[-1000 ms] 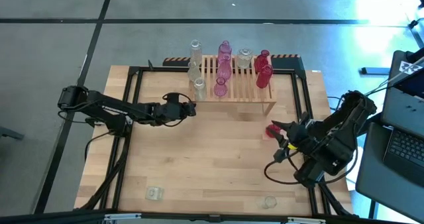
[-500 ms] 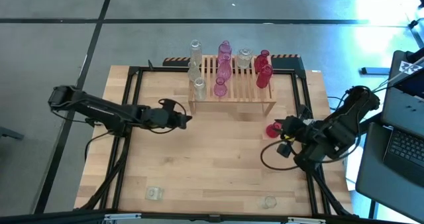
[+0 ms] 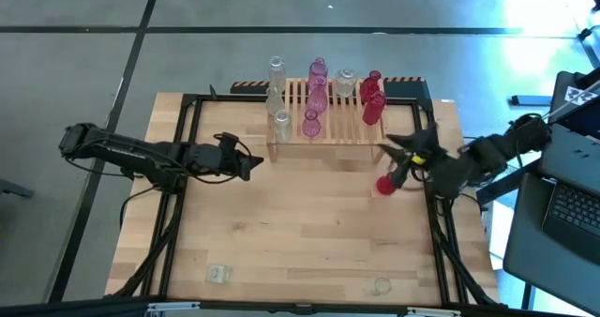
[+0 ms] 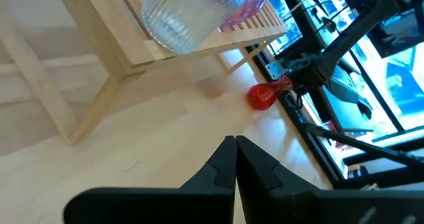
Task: Sort vases onto shelf
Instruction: Put the red vase on the shelf aligned with the other red vase
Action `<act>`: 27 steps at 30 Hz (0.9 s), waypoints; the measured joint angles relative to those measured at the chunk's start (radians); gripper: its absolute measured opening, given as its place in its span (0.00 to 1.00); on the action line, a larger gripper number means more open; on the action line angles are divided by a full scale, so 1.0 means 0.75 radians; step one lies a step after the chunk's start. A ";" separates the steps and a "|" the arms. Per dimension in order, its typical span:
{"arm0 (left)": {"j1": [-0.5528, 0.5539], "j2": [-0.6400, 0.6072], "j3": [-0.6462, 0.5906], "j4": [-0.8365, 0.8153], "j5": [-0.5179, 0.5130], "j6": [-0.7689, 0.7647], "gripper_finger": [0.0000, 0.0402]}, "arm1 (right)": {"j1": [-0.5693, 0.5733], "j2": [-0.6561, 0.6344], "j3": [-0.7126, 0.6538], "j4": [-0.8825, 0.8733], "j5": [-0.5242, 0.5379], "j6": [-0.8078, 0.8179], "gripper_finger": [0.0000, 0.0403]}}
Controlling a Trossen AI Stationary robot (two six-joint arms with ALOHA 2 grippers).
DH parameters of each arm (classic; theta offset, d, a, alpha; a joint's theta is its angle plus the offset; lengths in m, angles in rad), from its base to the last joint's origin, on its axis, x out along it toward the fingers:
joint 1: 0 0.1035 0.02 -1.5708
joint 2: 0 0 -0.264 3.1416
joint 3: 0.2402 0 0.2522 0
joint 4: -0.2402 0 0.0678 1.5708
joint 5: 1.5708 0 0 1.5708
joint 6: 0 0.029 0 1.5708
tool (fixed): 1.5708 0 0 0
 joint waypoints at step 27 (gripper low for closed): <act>0.001 -0.008 -0.001 0.014 0.199 0.136 0.00 | -0.179 -0.508 -0.020 -0.931 -0.318 -0.014 0.23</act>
